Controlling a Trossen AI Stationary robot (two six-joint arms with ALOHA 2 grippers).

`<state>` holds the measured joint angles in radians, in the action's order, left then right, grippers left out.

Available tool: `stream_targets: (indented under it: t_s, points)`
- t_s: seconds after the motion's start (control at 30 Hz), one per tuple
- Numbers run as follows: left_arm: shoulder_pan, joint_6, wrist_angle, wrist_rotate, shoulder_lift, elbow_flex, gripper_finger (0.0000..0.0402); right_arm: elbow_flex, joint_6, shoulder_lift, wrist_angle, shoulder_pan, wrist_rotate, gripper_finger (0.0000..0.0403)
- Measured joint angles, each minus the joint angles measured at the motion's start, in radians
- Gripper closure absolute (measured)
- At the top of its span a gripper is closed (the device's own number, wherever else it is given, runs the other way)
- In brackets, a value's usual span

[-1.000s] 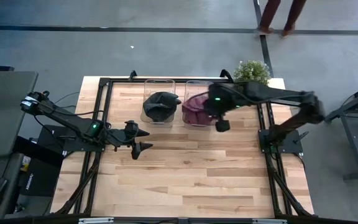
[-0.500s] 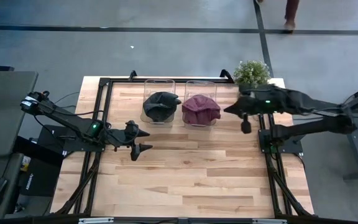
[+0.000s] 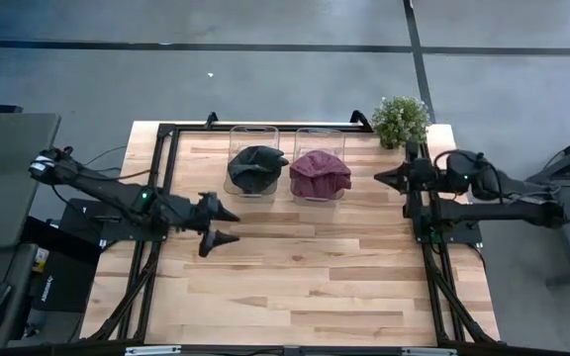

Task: Pick & Place hat
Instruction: Return to Home Position

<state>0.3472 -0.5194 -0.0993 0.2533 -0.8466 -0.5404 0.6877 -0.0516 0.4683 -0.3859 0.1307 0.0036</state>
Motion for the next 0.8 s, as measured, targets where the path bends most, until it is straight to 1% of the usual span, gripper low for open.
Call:
stream_targets:
  t_s: [0.13, 0.23, 0.33, 0.43, 0.53, 0.63, 0.7, 0.73, 0.8]
  points:
    - [-0.096, -0.027, -0.001, -0.150, 0.066, 0.000, 0.0099, -0.151, 0.020, -0.089, 0.178, 0.000, -0.011, 0.0403]
    - [-0.157, -0.007, 0.006, -0.265, 0.125, 0.001, 0.0099, -0.257, 0.025, -0.132, 0.328, 0.000, -0.025, 0.0403]
    - [-0.197, 0.011, 0.100, -0.342, 0.205, 0.063, 0.0099, -0.343, 0.030, -0.157, 0.476, 0.000, -0.047, 0.0403]
    - [-0.237, -0.028, 0.178, -0.352, 0.314, 0.169, 0.0099, -0.411, 0.033, -0.171, 0.601, 0.000, -0.058, 0.0403]
    - [-0.261, -0.069, 0.259, -0.355, 0.396, 0.248, 0.0099, -0.457, 0.037, -0.177, 0.659, 0.000, -0.055, 0.0403]
    - [-0.262, -0.060, 0.292, -0.370, 0.444, 0.296, 0.0099, -0.513, 0.044, -0.175, 0.739, 0.000, -0.055, 0.0403]
    - [-0.263, -0.064, 0.299, -0.323, 0.470, 0.331, 0.0099, -0.558, 0.051, -0.174, 0.835, 0.000, -0.054, 0.0403]
    - [-0.263, -0.064, 0.318, -0.321, 0.479, 0.350, 0.0099, -0.581, 0.052, -0.174, 0.874, 0.000, -0.054, 0.0403]
    - [-0.263, -0.060, 0.367, -0.375, 0.494, 0.388, 0.0099, -0.619, 0.061, -0.174, 0.926, 0.000, -0.056, 0.0403]
